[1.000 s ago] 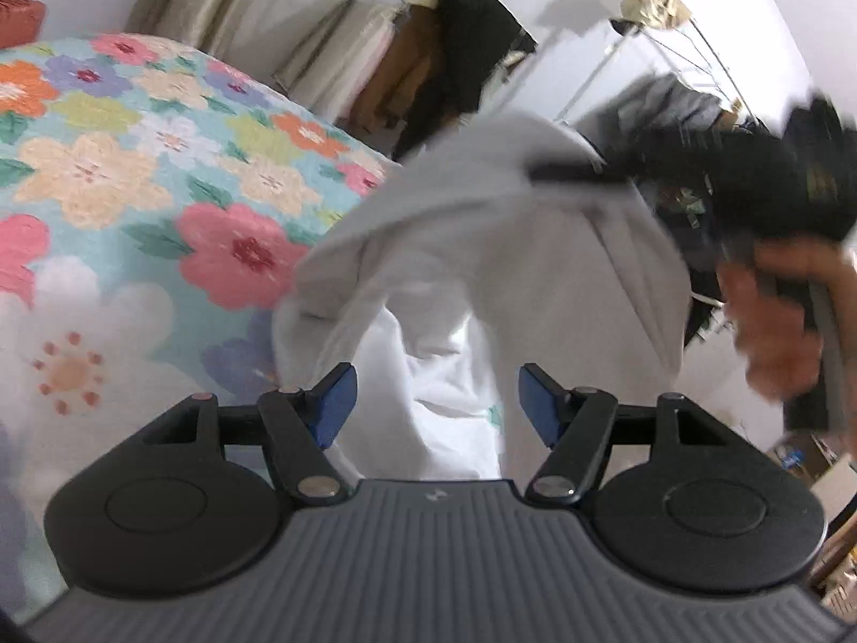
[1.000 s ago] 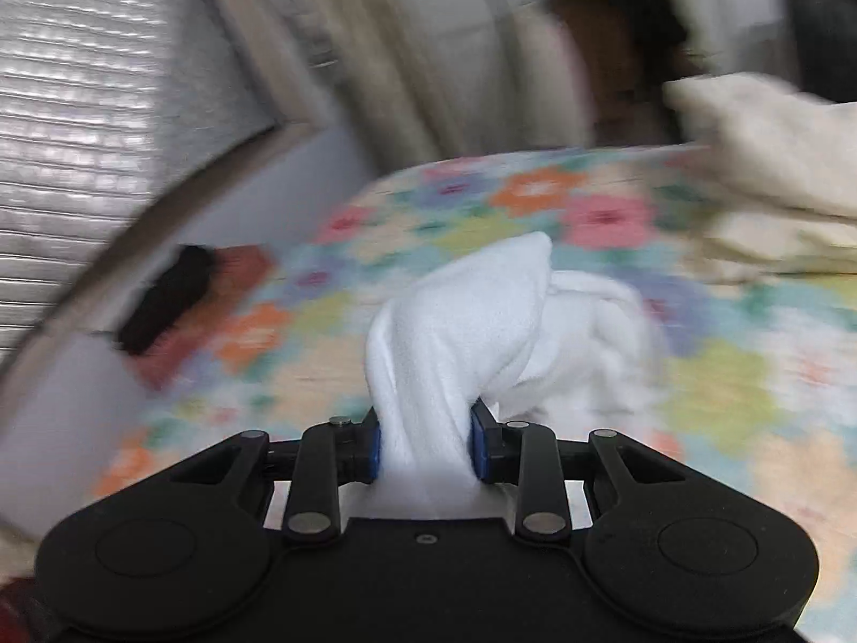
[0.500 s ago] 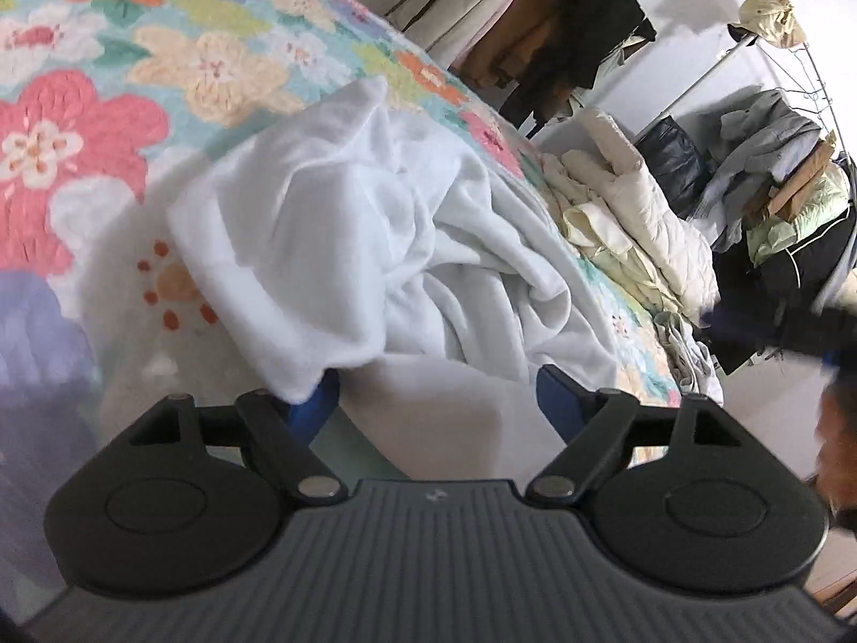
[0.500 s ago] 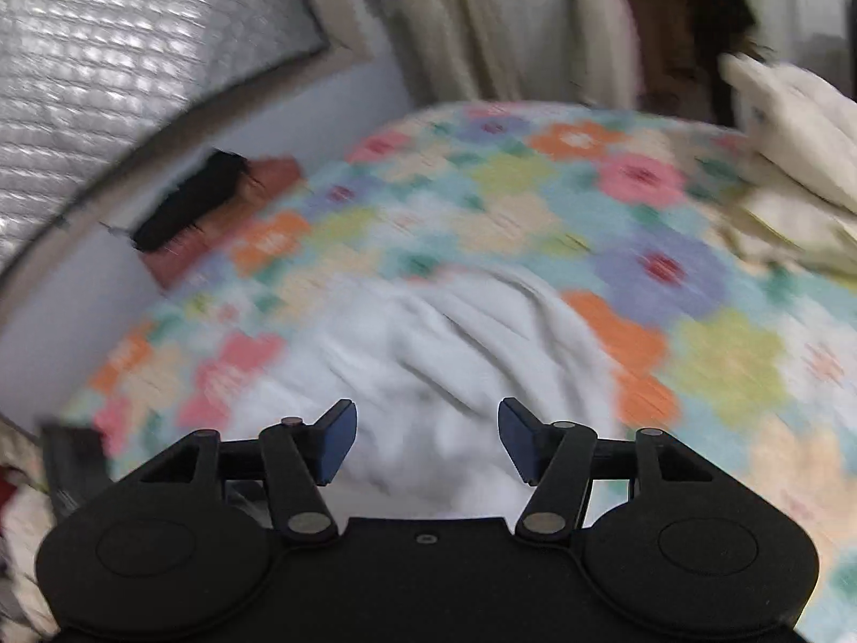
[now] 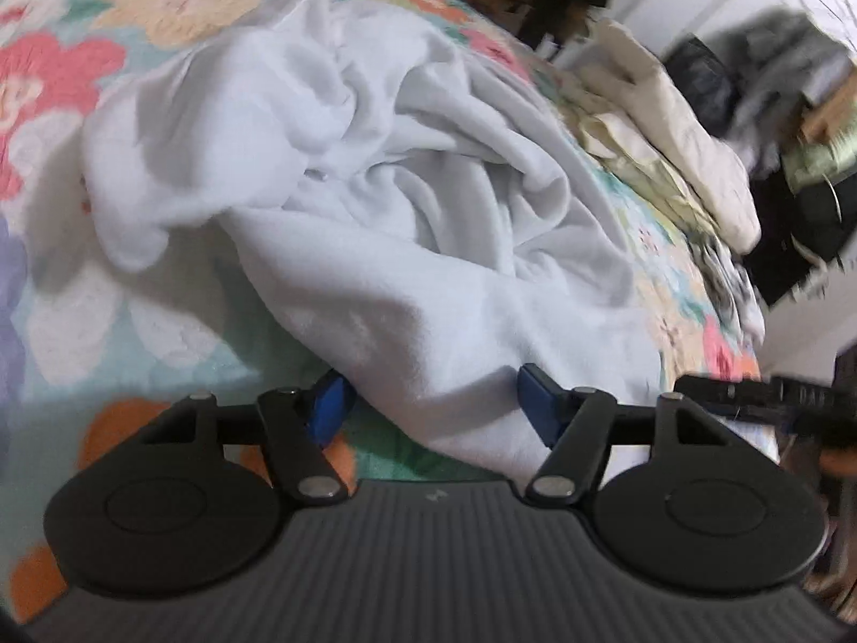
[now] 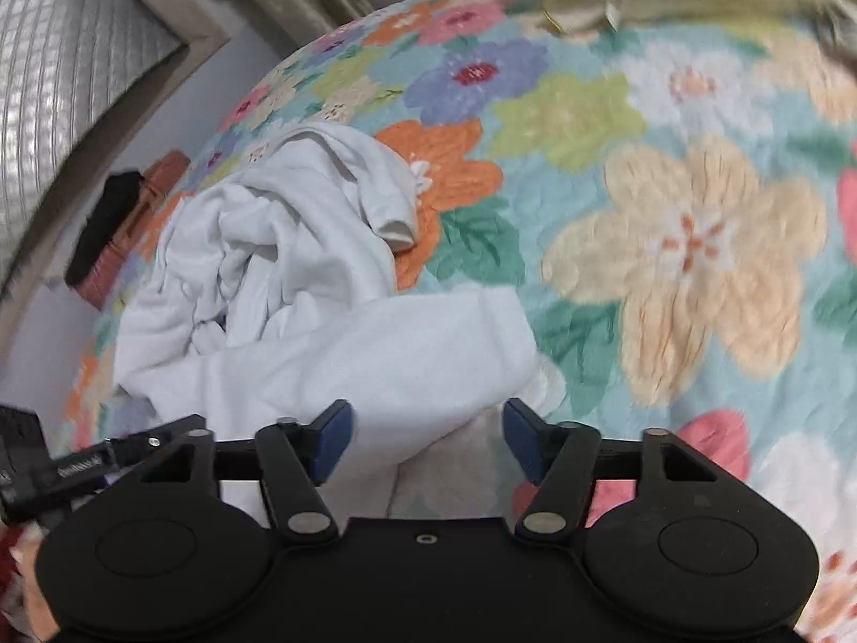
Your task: Fold clothes
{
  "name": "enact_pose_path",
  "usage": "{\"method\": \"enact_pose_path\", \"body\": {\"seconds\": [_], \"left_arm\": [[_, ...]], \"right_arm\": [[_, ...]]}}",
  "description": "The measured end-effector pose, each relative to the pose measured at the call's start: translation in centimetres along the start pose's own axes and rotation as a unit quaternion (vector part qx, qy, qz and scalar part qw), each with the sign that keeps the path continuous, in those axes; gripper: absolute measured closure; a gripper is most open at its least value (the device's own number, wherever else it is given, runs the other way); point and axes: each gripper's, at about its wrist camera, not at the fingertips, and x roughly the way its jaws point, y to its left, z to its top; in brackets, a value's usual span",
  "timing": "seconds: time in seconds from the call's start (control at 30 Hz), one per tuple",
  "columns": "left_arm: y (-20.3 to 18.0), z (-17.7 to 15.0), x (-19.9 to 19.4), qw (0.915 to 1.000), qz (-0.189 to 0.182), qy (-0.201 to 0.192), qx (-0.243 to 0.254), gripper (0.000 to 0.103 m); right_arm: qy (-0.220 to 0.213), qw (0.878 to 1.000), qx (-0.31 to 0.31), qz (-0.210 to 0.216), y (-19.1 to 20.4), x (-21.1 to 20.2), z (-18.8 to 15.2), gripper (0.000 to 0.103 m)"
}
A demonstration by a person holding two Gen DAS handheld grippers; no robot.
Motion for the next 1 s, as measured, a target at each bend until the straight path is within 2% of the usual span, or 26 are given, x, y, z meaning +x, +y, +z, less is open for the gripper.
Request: {"method": "enact_pose_path", "body": {"seconds": [0.07, 0.1, 0.17, 0.2, 0.27, 0.3, 0.33, 0.37, 0.43, 0.5, 0.53, 0.63, 0.7, 0.77, 0.83, 0.9, 0.93, 1.0], "left_arm": [[-0.2, 0.2, 0.3, 0.9998, 0.004, 0.001, -0.019, 0.038], [-0.4, 0.4, 0.4, 0.9997, 0.014, 0.001, -0.021, 0.061], [-1.2, 1.4, 0.2, 0.9983, 0.057, 0.002, -0.005, 0.084], [-1.6, 2.0, -0.4, 0.9973, 0.073, -0.008, 0.002, 0.085], [-2.4, 3.2, -1.6, 0.9948, 0.098, -0.024, 0.017, 0.085], [-2.8, 3.5, -2.1, 0.9948, 0.097, -0.019, 0.022, 0.085], [-3.1, 3.6, -2.5, 0.9946, 0.101, -0.01, 0.023, 0.085], [-3.2, 3.4, -3.1, 0.9938, 0.108, -0.008, 0.026, 0.085], [-3.1, 2.3, -4.4, 0.9916, 0.125, -0.013, 0.032, 0.085], [-3.1, 1.2, -5.7, 0.989, 0.142, -0.018, 0.039, 0.085], [-3.0, 0.6, -6.3, 0.9879, 0.148, -0.021, 0.04, 0.084], [-2.5, -1.7, -8.7, 0.9872, 0.152, -0.035, 0.033, 0.071], [-2.1, -3.2, -10.2, 0.9891, 0.136, -0.054, 0.016, 0.063], [-1.8, -4.6, -11.7, 0.9917, 0.102, -0.078, -0.006, 0.062], [-2.0, -5.8, -12.9, 0.9932, 0.055, -0.101, -0.016, 0.052], [-2.7, -7.0, -13.9, 0.9902, 0.026, -0.137, 0.003, 0.035], [-3.1, -7.5, -14.3, 0.9868, 0.022, -0.16, 0.012, 0.03], [-3.9, -7.8, -14.5, 0.9845, 0.01, -0.172, 0.033, 0.007]], "right_arm": [[-0.005, 1.0, 0.023, 0.002, -0.4, 0.7, -0.3, 0.028], [-0.006, 0.999, 0.034, -0.004, -0.5, 1.2, -0.3, 0.027], [-0.006, 0.999, 0.039, -0.009, -0.6, 2.5, -0.5, 0.027], [-0.01, 0.999, 0.032, -0.009, -0.6, 3.0, -0.5, 0.027], [-0.03, 0.999, 0.015, 0.003, -0.3, 3.3, -0.7, 0.037], [-0.031, 0.999, 0.01, 0.018, 0.0, 3.3, -0.6, 0.052], [-0.029, 0.999, 0.007, 0.035, 0.2, 3.3, -0.6, 0.076], [-0.026, 0.998, 0.012, 0.049, 0.5, 3.1, -0.6, 0.083], [-0.048, 0.997, -0.002, 0.068, 1.7, 2.1, -1.1, 0.085], [-0.076, 0.993, -0.058, 0.064, 3.8, 1.1, -1.7, 0.086], [-0.087, 0.991, -0.083, 0.064, 4.8, 0.6, -2.0, 0.088], [-0.112, 0.981, -0.136, 0.077, 7.5, -1.2, -2.7, 0.091], [-0.123, 0.974, -0.165, 0.097, 9.1, -2.5, -3.2, 0.091], [-0.12, 0.968, -0.181, 0.125, 10.4, -3.2, -3.5, 0.093], [-0.111, 0.967, -0.176, 0.149, 11.6, -3.4, -3.8, 0.093], [-0.092, 0.966, -0.165, 0.178, 12.6, -3.6, -4.1, 0.093], [-0.082, 0.964, -0.161, 0.193, 13.2, -3.8, -4.4, 0.093], [-0.072, 0.961, -0.156, 0.217, 14.2, -4.3, -5.0, 0.093]]}}
